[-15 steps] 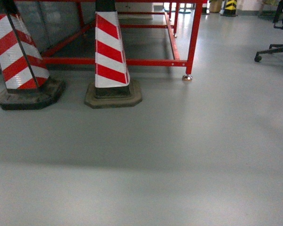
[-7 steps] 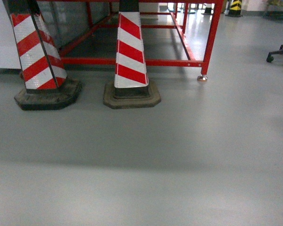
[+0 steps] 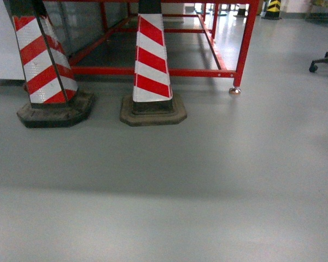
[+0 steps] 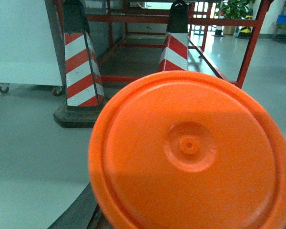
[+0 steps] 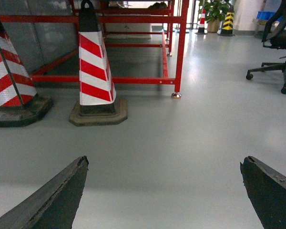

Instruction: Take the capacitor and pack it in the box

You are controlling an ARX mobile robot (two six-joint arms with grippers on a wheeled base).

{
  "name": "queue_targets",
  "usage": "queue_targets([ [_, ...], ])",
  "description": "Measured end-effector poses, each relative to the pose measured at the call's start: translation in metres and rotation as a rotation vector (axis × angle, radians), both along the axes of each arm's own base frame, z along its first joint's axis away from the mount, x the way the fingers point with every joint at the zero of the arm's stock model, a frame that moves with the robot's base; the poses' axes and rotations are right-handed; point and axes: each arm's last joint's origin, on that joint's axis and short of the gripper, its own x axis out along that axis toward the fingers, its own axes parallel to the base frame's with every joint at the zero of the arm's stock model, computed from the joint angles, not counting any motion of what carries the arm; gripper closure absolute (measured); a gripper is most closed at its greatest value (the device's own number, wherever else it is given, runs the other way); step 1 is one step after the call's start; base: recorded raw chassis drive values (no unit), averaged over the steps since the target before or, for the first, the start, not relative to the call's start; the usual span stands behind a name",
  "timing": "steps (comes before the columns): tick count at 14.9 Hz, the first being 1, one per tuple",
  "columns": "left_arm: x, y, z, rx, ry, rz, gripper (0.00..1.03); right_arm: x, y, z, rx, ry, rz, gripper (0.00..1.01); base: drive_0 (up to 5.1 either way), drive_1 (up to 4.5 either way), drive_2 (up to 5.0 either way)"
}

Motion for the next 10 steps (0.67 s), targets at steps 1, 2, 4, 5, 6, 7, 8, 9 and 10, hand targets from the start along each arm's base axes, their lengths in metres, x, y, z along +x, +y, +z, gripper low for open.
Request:
queue_targets([
  [1,0.0,0.0,0.0,0.0,0.0,0.0,0.59,0.0,0.0,0.0,0.0,0.0,0.0,0.03,0.0,0.0,0.0],
  [2,0.0,0.0,0.0,0.0,0.0,0.0,0.59,0.0,0.0,0.0,0.0,0.0,0.0,0.03,0.0,0.0,0.0],
  [4,0.0,0.0,0.0006,0.0,-0.006,-0.001,0.59,0.0,0.0,0.0005,0.0,-0.005,-0.001,0.03,0.0,2.02,-2.0],
  [5,0.0,0.0,-0.0001,0.0,0.001,0.0,0.59,0.0,0.0,0.0,0.0,0.0,0.0,0.03,0.0,4.05,-4.0],
  [6,0.0,0.0,0.0,0.0,0.0,-0.002,0.59,0.0,0.0,0.0001,0.0,-0.001,0.0,0.03,0.0,4.05,-4.0],
  [7,0.0,0.0,0.0,0.0,0.0,-0.001,0.59,0.0,0.0,0.0001,0.0,-0.001,-0.001,0.03,0.0,4.05,-4.0],
  [8,0.0,0.0,0.0,0.0,0.0,-0.001,0.59,0.0,0.0,0.0001,0.0,-0.001,-0.001,0.03,0.0,4.05,-4.0],
  [9,0.0,0.0,0.0,0.0,0.0,-0.002,0.59,0.0,0.0,0.0,0.0,0.0,-0.001,0.03,0.0,4.05,-4.0],
  [10,0.0,0.0,-0.0001,0.0,0.001,-0.001,0.59,0.0,0.0,-0.0001,0.0,0.002,-0.001,0.03,0.0,4.05,-4.0],
])
